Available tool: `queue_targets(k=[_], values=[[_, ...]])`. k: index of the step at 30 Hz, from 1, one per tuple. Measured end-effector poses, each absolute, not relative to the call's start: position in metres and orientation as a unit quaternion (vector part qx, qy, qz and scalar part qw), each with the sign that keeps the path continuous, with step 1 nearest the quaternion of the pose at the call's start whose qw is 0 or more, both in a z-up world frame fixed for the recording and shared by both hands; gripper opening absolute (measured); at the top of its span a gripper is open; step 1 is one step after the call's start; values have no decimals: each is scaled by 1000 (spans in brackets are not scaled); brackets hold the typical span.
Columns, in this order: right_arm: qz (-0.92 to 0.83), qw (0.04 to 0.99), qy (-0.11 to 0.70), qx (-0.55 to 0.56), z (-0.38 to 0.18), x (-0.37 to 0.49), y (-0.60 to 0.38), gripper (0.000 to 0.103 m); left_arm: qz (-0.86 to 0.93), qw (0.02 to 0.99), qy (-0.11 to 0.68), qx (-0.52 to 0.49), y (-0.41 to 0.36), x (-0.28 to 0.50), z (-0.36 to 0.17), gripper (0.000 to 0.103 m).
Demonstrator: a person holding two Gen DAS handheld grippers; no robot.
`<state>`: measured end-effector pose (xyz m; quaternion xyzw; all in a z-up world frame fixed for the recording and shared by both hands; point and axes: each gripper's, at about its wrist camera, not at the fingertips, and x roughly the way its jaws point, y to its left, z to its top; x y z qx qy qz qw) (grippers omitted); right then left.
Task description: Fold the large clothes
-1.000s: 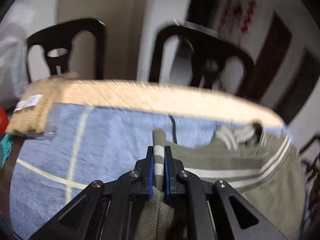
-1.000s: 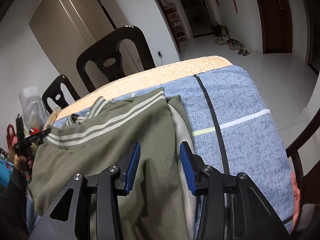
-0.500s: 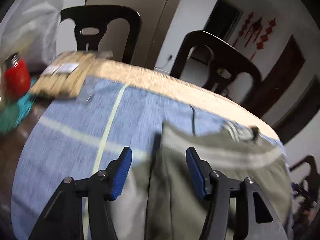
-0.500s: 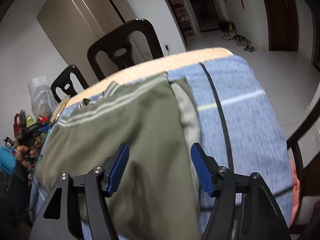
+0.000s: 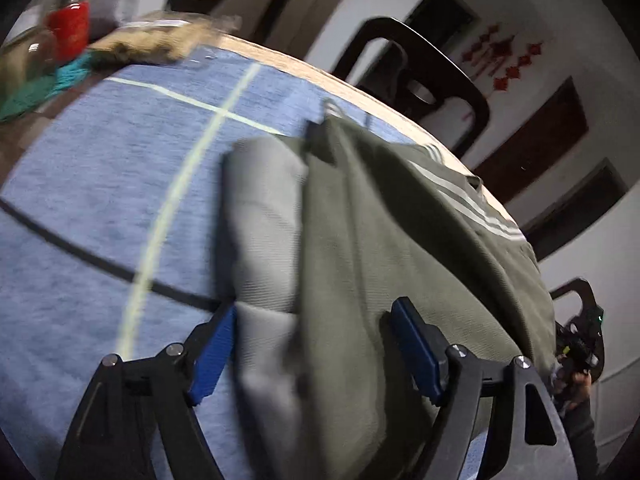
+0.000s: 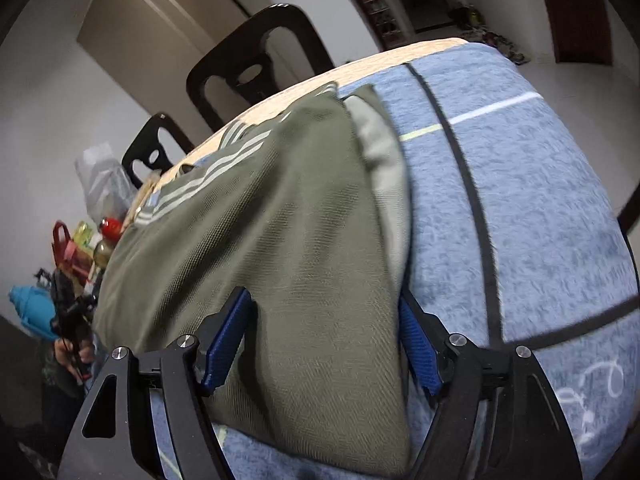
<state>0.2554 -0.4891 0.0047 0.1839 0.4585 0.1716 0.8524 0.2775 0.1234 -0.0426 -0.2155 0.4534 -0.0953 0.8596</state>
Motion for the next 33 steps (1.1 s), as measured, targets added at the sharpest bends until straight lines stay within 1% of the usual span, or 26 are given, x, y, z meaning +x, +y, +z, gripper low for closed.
queue_targets(k=[2, 3, 4, 5, 6, 7, 8, 9, 10, 11, 14, 19, 21, 24, 27, 29, 31, 33], values=[[174, 851, 451, 206, 3, 262, -492, 73, -86, 867, 448, -203, 117, 280, -43, 77], [178, 846, 452, 220, 2, 263, -492, 73, -84, 867, 447, -202, 115, 281, -43, 64], [193, 838, 457, 226, 1, 264, -490, 71, -89, 864, 451, -207, 114, 281, -43, 55], [207, 832, 462, 227, 1, 263, -486, 61, -97, 858, 458, -213, 113, 281, -43, 40], [215, 828, 468, 220, -1, 261, -482, 52, -97, 857, 462, -209, 110, 281, -44, 37], [214, 830, 471, 208, -2, 259, -478, 50, -93, 860, 464, -192, 106, 280, -43, 32], [208, 833, 471, 203, -2, 259, -477, 44, -92, 863, 465, -174, 102, 280, -41, 27], [200, 830, 476, 212, -4, 261, -480, 26, -92, 864, 465, -168, 100, 281, -40, 22], [194, 822, 483, 230, -6, 264, -485, 19, -91, 864, 468, -166, 98, 283, -39, 21], [193, 816, 486, 247, -7, 266, -487, 15, -89, 863, 470, -163, 97, 285, -37, 18], [178, 824, 488, 225, 15, 263, -473, 12, -90, 870, 456, -162, 98, 287, -18, 15], [184, 844, 448, 229, 83, 249, -473, 11, -108, 888, 416, -162, 103, 281, 40, 14], [185, 853, 435, 222, 109, 238, -471, 9, -115, 895, 402, -156, 102, 275, 62, 14], [189, 861, 425, 203, 133, 210, -466, 9, -122, 903, 384, -153, 107, 260, 88, 14], [194, 865, 419, 194, 140, 173, -464, 9, -127, 908, 373, -145, 114, 232, 100, 14], [189, 864, 423, 196, 132, 140, -464, 9, -128, 907, 377, -139, 119, 211, 96, 14], [184, 862, 430, 194, 118, 117, -463, 9, -128, 903, 387, -138, 121, 190, 79, 14], [173, 850, 451, 212, 89, 94, -469, 9, -127, 892, 411, -142, 123, 167, 54, 14]])
